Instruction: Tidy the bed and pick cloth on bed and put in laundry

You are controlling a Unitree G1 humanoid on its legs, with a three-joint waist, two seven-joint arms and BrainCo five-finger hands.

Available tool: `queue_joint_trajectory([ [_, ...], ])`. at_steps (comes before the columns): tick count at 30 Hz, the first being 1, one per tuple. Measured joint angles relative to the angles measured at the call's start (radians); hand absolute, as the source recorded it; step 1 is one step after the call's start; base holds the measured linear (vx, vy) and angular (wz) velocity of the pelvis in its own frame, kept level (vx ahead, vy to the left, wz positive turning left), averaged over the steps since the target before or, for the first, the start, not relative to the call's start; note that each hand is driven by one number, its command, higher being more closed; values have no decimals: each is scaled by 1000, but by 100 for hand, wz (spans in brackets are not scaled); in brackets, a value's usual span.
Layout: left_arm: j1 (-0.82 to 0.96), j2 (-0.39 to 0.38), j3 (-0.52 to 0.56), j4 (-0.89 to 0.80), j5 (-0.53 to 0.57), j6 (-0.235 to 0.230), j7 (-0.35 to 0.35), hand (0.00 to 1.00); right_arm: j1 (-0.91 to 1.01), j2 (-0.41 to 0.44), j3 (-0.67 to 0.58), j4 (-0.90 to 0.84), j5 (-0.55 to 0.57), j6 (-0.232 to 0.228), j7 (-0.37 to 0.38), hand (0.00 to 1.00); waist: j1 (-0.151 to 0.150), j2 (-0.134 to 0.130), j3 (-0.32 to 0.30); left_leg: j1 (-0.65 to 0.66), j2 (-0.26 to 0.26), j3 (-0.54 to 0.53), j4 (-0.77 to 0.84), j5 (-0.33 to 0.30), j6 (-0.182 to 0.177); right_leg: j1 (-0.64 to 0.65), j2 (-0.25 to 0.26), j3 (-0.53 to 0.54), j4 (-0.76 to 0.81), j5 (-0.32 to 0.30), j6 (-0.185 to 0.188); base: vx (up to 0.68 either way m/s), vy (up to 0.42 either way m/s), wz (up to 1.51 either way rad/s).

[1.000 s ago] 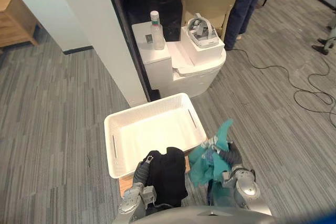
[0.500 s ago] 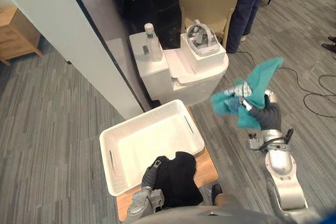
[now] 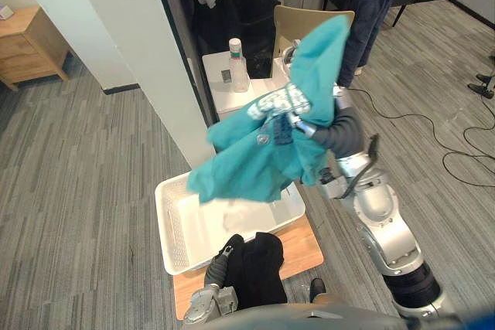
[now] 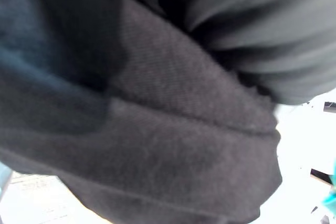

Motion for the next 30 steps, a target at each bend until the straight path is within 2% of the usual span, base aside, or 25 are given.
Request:
queue_joint_trajectory([
  [5, -10, 0, 2, -3, -7, 0, 4, 100, -57, 59, 119, 186, -2, 8, 35, 100, 7, -15, -12, -18, -6, -34, -41, 33, 3, -6, -2, -39, -2, 0, 0, -37, -57, 26],
  [6, -8, 1, 9, -9, -25, 0, 6, 100, -57, 85, 125, 227, -4, 17, 43, 100, 10, -22, -18, -34, -8, -45, -41, 36, 4, -16, -4, -50, -2, 1, -1, -7, -41, 33],
  [10, 0, -1, 41, -14, -42, 0, 6, 100, -82, 134, 151, 338, -52, 48, 42, 100, 22, -25, -19, -51, -14, -75, -39, 42, 7, -20, -8, -80, -2, 5, -4, 12, -31, 24],
  [16, 13, 6, 71, -59, -44, -2, 4, 100, -101, 179, 147, 487, -143, 65, 25, 100, 32, -2, 2, -96, -22, -140, -36, 51, 19, -22, -29, -148, 3, 5, -4, -7, -34, 32],
  [19, 7, 23, 73, -61, -44, -13, -3, 100, -134, 185, 89, 576, -176, 84, 14, 100, 49, 8, 37, -130, -31, -166, -17, 54, 25, -29, -42, -173, 4, 5, -4, -57, -27, 34],
  [20, 7, 26, 83, -59, -44, -17, -4, 100, -136, 186, 38, 595, -189, 86, -2, 100, 66, 15, 55, -141, -34, -173, -16, 57, 28, -35, -45, -179, 4, 5, -4, -60, -32, 20],
  [21, 8, 27, 101, -52, -44, -18, -6, 100, -144, 186, 2, 614, -197, 90, -15, 0, 75, 21, 74, -144, -35, -180, -15, 59, 31, -33, -47, -186, 4, 4, -4, -93, -48, 25],
  [24, 9, 45, 189, 32, -43, -27, -13, 100, -170, 166, -92, 711, -198, 93, -48, 0, 86, 40, 105, -177, -37, -217, 0, 63, 33, -35, -51, -224, 4, 3, -5, -56, -39, 34],
  [28, 7, 59, 331, 105, -64, -31, -6, 100, -156, 136, -194, 801, -196, 101, -68, 0, 98, 46, 120, -199, -44, -251, -1, 71, 36, -34, -57, -258, 5, -7, -5, -16, -20, 31],
  [30, -17, 83, 442, 85, -112, -32, 9, 100, -96, 88, -277, 815, -184, 101, -79, 0, 122, 53, 126, -212, -51, -290, -2, 77, 38, -24, -61, -296, 6, -12, -2, 19, -13, 47],
])
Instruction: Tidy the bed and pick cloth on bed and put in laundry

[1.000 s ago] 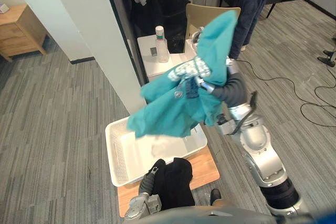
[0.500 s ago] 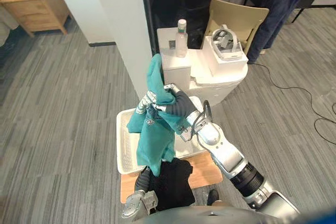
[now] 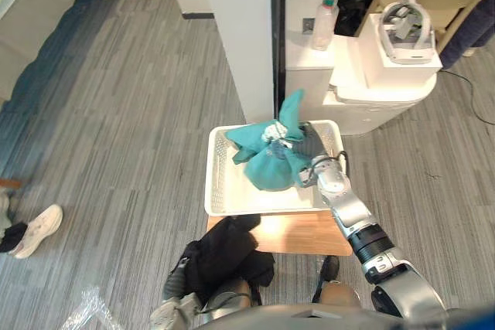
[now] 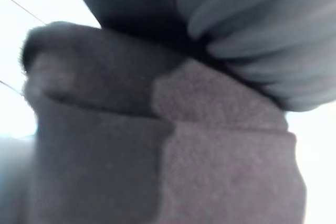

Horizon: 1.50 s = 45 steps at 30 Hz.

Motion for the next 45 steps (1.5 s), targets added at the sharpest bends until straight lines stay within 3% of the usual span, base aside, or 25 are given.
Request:
queue_joint_trajectory([
  [4, -29, 57, 150, -167, -107, -30, 47, 100, 119, -37, -104, 28, 29, 0, -17, 0, 14, 2, 5, 2, -16, -64, 0, 1, 1, 31, -17, -59, 31, -36, 12, 46, -10, 52],
  [6, -65, 100, 229, -281, -165, -81, 97, 100, 175, -41, -140, 81, 31, 1, -27, 0, 19, 1, 5, 1, -21, -83, -1, 1, 1, 39, -21, -74, 37, -41, 13, 72, 0, 28],
  [11, -197, 161, 289, -429, -203, -178, 201, 100, 245, -28, -159, 148, 49, 1, -36, 0, 17, -1, 4, 14, -23, -94, 5, 1, 1, 67, -22, -89, 36, -41, 13, 51, -7, 13],
  [14, -262, 176, 282, -503, -196, -190, 241, 100, 277, -9, -161, 169, 49, 1, -37, 0, 12, -5, 1, 29, -19, -87, 6, 1, 1, 76, -19, -80, 36, -42, 10, 30, -25, -10],
  [19, -311, 176, 188, -663, -54, -219, 300, 100, 323, 35, -161, 202, 48, -8, -34, 0, -2, -24, -14, 59, -10, -38, 6, 1, 1, 80, -15, -30, 35, -45, 6, 3, -23, -26],
  [22, -359, 178, 130, -697, 89, -222, 309, 100, 353, 42, -161, 234, 47, -13, -26, 0, -11, -29, -28, 80, -4, -6, 1, -2, -3, 78, -11, 5, 35, -46, 4, -13, -21, -31],
  [26, -431, 211, 89, -698, 215, -225, 347, 100, 404, 42, -161, 251, 25, -23, -17, 0, -46, -28, -38, 110, 5, 41, -8, -11, -15, 72, -2, 60, 34, -49, -1, -39, -22, -36],
  [36, -546, 211, -126, -747, 252, -228, 368, 100, 494, 41, -124, 248, -2, -26, -6, 0, -117, -9, -104, 136, 30, 106, -20, -16, -22, 50, 24, 130, 32, -48, -4, -12, -29, -21],
  [40, -611, 185, -280, -771, 251, -246, 345, 100, 492, 31, -75, 181, 13, -35, -2, 0, -131, 3, -114, 141, 32, 132, -20, -16, -23, 38, 27, 157, 28, -37, -10, -19, -17, -19],
  [43, -636, 137, -418, -771, 228, -248, 314, 100, 471, 32, -27, 118, 36, -54, 5, 0, -159, 9, -118, 141, 31, 138, -19, -16, -23, 39, 27, 164, 17, -25, -11, -18, -16, -10],
  [45, -648, 84, -563, -771, 203, -247, 273, 100, 456, 33, 16, 89, 54, -62, 11, 0, -162, 8, -118, 142, 33, 152, -19, -16, -23, 34, 25, 174, 14, -17, -13, -30, -9, -13],
])
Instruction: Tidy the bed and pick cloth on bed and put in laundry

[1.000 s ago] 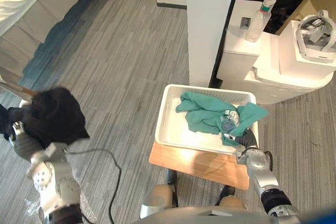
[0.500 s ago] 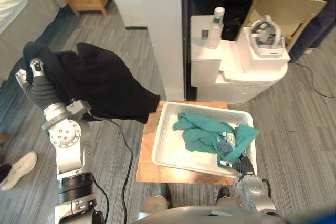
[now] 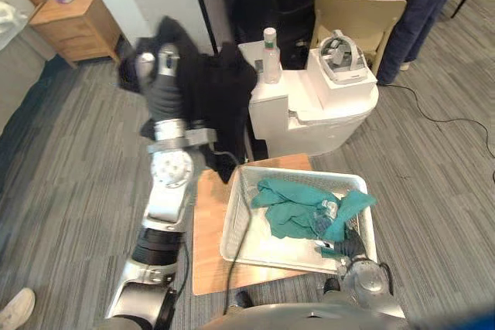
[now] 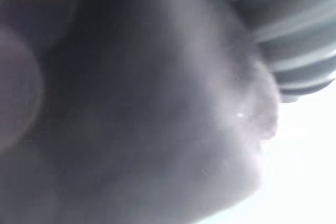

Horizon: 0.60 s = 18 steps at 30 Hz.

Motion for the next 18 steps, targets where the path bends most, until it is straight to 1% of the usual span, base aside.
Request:
queue_joint_trajectory([
  [1, 0, -12, -35, 1, -4, 3, -12, 100, -8, 1, 14, 0, 9, 0, 2, 0, -4, 0, 0, 0, 0, 1, 0, 0, 0, -1, 0, 2, -3, 3, -2, -36, -18, -12],
  [2, -1, -37, -110, 3, -4, 11, -34, 100, -22, 1, 39, 0, 16, 0, 4, 0, -8, 0, 0, -1, -1, 2, 0, 0, 0, 0, 0, 3, -12, 11, -2, -35, -24, -7],
  [3, -7, -64, -184, 11, -4, 28, -66, 100, -32, 1, 64, -1, 17, 0, 6, 0, -11, 0, 0, -2, -1, 2, 0, 0, 0, 2, 0, 3, -19, 16, -1, -37, -26, -5],
  [4, -13, -78, -219, 21, -4, 35, -82, 100, -34, 2, 72, -4, 17, 0, 7, 0, -12, 0, 0, -2, -2, 2, 0, 0, 0, 2, 0, 3, -19, 16, -1, -39, -27, -1],
  [6, -22, -119, -338, 52, -4, 66, -132, 100, -43, 2, 111, -6, 17, 0, 11, 0, -16, 1, 0, -1, -1, 2, 1, 0, 0, 3, 0, 4, -19, 17, -1, -43, -30, -1],
  [7, -21, -126, -367, 53, -4, 74, -139, 100, -47, 2, 119, -6, 17, 0, 12, 0, -17, 1, 0, -1, -1, 2, 1, 0, 0, 2, 0, 4, -19, 17, -1, -46, -32, -3],
  [8, -19, -133, -403, 53, -4, 83, -160, 100, -52, 2, 131, -5, 16, 0, 12, 0, -17, 2, 0, -1, -1, 3, 0, 1, 0, 1, 0, 6, -19, 17, -1, -46, -30, -5],
  [9, -8, -135, -453, 53, -4, 90, -196, 100, -59, 3, 144, -4, 15, 0, 12, 0, -19, 4, -1, -1, 0, 5, 0, 1, 0, 0, 1, 8, -18, 19, -1, -46, -29, -6],
  [12, 55, -137, -504, 52, -16, 97, -250, 100, -70, 2, 168, 7, 15, 0, 13, 0, -21, 9, -5, 1, 0, 22, -4, 1, 0, -9, 3, 18, -19, 23, -2, -39, -20, -14],
  [15, 177, -129, -517, 53, -77, 134, -312, 100, -78, 2, 185, 17, 14, 3, 20, 0, -19, 11, -6, 4, 0, 44, -20, 6, -1, -21, 13, 42, -35, 38, -5, -47, -36, -21],
  [18, 248, -115, -502, 53, -91, 141, -325, 100, -81, 1, 182, 21, 15, 3, 19, 0, -12, 11, -6, 4, 0, 55, -22, 7, -1, -20, 15, 48, -50, 49, -4, -30, -39, -10],
])
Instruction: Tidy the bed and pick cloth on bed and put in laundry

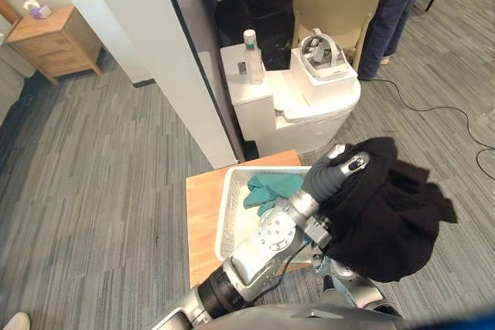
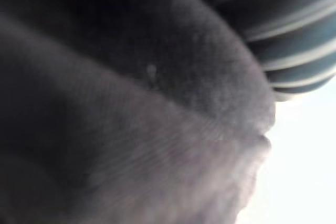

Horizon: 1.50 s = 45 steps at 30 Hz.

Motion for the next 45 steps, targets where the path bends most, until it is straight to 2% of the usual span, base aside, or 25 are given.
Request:
queue_joint_trajectory([
  [4, 57, 4, 87, -1, 1, 14, -1, 100, 1, -3, -4, 3, 0, 0, -2, 0, 1, -1, 1, 2, 0, -3, -5, 3, 0, 4, 0, -1, -2, 1, 1, -27, -39, 2],
  [7, 71, 4, 196, -12, 3, 13, 17, 100, 13, -2, -16, 3, 0, 0, -7, 0, 4, -6, 4, 3, 0, -24, -5, 6, 1, 16, 0, -14, -3, 1, 1, -22, -47, 15],
  [11, 78, 1, 334, -106, 70, 7, 87, 100, 32, 3, -43, 5, 0, 0, -9, 0, 7, -11, 7, -4, -3, -41, -6, 10, 3, 19, 1, -41, 0, 1, 2, -23, -41, 14],
  [15, 79, -16, 420, -197, 141, -33, 166, 100, 33, 13, -46, 7, 0, -6, -18, 0, 8, -11, 7, -3, -3, -52, -6, 11, 3, 24, 1, -49, 1, 0, 3, -22, -35, 6],
  [19, 79, -22, 461, -251, 165, -88, 238, 100, 45, 29, -48, 15, 0, -11, -19, 0, 17, -11, 7, 0, -3, -53, -7, 13, 4, 28, 1, -54, 1, 0, 3, -31, -35, 2],
  [25, 127, -22, 446, -243, 161, -89, 221, 100, 59, 42, -47, 15, 0, -19, -18, 0, 20, -12, 8, 0, -3, -51, -9, 16, 4, 27, 1, -53, 1, -1, 3, -40, -34, -1],
  [28, 149, -18, 386, -173, 158, -83, 172, 100, 59, 38, -47, 14, 0, -19, -17, 0, 22, -15, 9, 0, -2, -48, -12, 17, 3, 26, 2, -42, 0, -1, 3, -37, -29, -2],
  [32, 162, -9, 305, -47, 163, -41, 114, 100, 56, 34, -45, 13, 1, -19, -17, 0, 22, -25, 15, -1, 1, -24, -12, 17, 3, 12, 3, -27, 0, 1, 2, -34, -29, -14],
  [35, 170, -5, 290, 33, 214, -24, 89, 100, 58, 31, -47, 14, 1, -19, -18, 0, 16, -37, 22, 0, 4, -17, -8, 17, 3, 7, 8, -9, -1, 3, 0, -16, -33, -12],
  [39, 166, 21, 313, 143, 339, -13, 94, 100, 49, 33, -51, 14, 7, -18, -24, 0, 14, -39, 25, 2, 5, 2, -7, 17, 3, -1, 11, -3, -4, 10, -5, -23, -37, -14],
  [42, 158, 29, 381, 277, 429, 16, 98, 100, 16, 35, -57, 24, 9, -18, -34, 0, 3, -40, 31, 3, 5, 2, -8, 17, 3, -2, 12, -2, -5, 13, -6, -42, -38, -3],
  [45, 147, 40, 476, 398, 541, 51, 150, 100, -12, 43, -85, 24, 9, -18, -40, 0, 4, -50, 61, 5, 6, 3, -8, 18, 1, -2, 12, -2, -6, 17, -7, -73, -43, -2],
])
